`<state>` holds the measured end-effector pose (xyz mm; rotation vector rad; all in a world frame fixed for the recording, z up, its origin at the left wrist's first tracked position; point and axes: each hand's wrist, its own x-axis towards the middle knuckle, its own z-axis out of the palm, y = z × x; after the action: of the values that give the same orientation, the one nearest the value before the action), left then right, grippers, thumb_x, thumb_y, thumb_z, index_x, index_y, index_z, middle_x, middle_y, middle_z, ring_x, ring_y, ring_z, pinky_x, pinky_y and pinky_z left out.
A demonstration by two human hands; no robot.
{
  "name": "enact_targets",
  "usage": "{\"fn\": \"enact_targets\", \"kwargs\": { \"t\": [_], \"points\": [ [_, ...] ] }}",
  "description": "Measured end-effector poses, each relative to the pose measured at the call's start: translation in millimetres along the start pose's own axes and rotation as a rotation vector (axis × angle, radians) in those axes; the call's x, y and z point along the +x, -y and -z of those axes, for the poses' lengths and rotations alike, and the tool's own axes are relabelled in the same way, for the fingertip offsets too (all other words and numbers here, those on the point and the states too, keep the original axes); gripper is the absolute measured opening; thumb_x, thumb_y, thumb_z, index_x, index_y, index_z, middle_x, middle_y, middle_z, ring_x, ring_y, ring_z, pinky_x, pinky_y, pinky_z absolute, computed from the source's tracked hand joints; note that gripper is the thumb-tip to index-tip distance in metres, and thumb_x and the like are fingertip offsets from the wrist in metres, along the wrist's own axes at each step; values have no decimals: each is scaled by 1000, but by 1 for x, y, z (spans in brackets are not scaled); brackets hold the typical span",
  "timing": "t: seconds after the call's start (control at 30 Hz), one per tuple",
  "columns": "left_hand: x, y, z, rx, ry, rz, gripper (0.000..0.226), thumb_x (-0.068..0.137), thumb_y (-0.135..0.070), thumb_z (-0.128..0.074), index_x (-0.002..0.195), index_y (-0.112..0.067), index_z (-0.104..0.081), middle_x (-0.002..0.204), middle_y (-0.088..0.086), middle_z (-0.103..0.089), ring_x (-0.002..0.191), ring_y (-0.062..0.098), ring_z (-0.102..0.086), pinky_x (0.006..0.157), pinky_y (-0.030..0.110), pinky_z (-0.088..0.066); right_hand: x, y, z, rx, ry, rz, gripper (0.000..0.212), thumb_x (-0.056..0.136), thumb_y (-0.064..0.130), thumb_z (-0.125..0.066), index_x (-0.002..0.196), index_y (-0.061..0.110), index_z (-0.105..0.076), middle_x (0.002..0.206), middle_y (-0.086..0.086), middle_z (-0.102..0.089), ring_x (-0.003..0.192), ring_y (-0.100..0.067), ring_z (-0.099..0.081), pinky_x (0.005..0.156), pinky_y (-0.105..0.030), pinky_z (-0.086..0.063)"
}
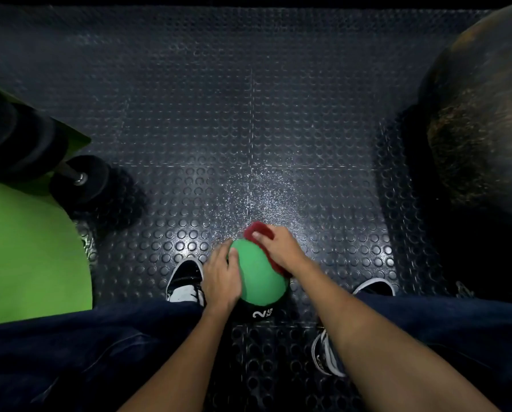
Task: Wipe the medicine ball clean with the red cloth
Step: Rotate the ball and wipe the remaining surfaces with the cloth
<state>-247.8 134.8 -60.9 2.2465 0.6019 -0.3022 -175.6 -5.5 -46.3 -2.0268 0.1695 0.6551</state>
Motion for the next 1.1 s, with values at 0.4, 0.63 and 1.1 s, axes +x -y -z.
{"fn": "enact_targets", "kwargs": {
  "t": [0.4, 0.63, 1.1],
  "points": [
    [-6, 11, -1, 41, 88, 207, 44, 104, -40, -39, 137, -16, -55, 141, 15, -56, 128, 33, -52, 106, 43, -40, -35, 2, -2, -67, 72, 146, 28, 89, 34, -62, 115, 25, -62, 104, 9, -63, 93, -9, -59, 80, -24, -46],
    [-23, 3, -15, 155, 104, 31, 85, 84, -66, -16, 136, -12, -55, 139, 10, -56, 128, 30, -49, 107, 49, -39, -19, -22, -4, 106, -3, -181, 16, 88, 29, -63, 81, 15, -66, 62, 1, -60, 51, -13, -51, 51, -23, -40],
    [30, -30, -23, -21, 248, 184, 47, 103, -48, -37, 135, -18, -57, 124, 5, -63, 108, 21, -57, 109, 54, -38, -27, -11, 69, 291, -202, -212, 23, 96, 30, -53, 109, 14, -60, 77, -9, -64, 58, -22, -63, 50, -28, -50]
  ]
}}
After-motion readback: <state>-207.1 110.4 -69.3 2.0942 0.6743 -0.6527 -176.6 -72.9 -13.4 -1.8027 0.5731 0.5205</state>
